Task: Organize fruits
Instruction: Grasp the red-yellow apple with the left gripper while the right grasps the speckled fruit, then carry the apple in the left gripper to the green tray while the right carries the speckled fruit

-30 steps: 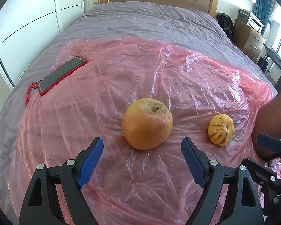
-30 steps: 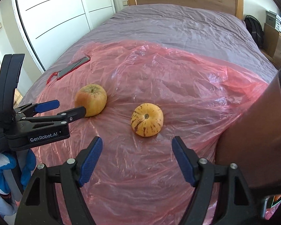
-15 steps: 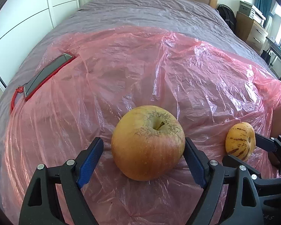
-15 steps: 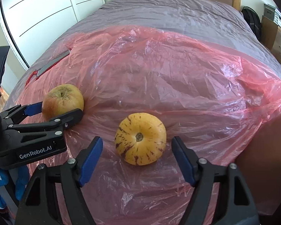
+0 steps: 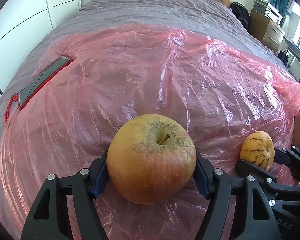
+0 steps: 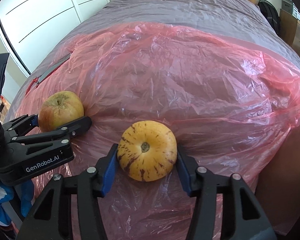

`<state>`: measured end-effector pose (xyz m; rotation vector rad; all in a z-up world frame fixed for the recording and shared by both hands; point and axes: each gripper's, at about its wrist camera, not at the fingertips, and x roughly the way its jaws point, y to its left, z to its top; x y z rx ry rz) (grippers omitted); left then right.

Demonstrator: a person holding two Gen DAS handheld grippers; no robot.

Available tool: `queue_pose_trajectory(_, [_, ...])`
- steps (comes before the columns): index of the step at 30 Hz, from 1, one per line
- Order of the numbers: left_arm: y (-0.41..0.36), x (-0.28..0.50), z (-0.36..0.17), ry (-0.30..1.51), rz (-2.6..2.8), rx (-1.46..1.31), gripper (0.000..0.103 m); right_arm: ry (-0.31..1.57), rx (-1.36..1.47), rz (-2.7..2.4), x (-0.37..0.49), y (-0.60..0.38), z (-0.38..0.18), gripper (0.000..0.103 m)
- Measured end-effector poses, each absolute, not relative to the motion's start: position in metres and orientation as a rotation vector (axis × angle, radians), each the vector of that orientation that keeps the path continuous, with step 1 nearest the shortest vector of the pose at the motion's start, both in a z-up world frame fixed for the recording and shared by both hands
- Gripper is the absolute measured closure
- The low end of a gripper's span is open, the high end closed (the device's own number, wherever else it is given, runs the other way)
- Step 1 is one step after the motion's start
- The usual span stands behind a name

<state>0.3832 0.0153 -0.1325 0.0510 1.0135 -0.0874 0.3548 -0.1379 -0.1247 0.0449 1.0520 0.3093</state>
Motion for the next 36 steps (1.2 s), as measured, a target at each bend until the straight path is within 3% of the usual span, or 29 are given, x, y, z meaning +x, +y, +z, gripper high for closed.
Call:
queue_pose_trajectory(17, [0.017, 0.368, -0.112, 0.935, -0.079, 0.047, 0.038, 1.02, 0.086, 0.335, 0.349, -0.142, -0.11, 0.063])
queue_pose_trajectory(36, [0.047, 0.274, -0.037, 0.83, -0.09, -0.047, 0.038, 0.9, 0.072, 0.425, 0.264, -0.139, -0.028, 0.062])
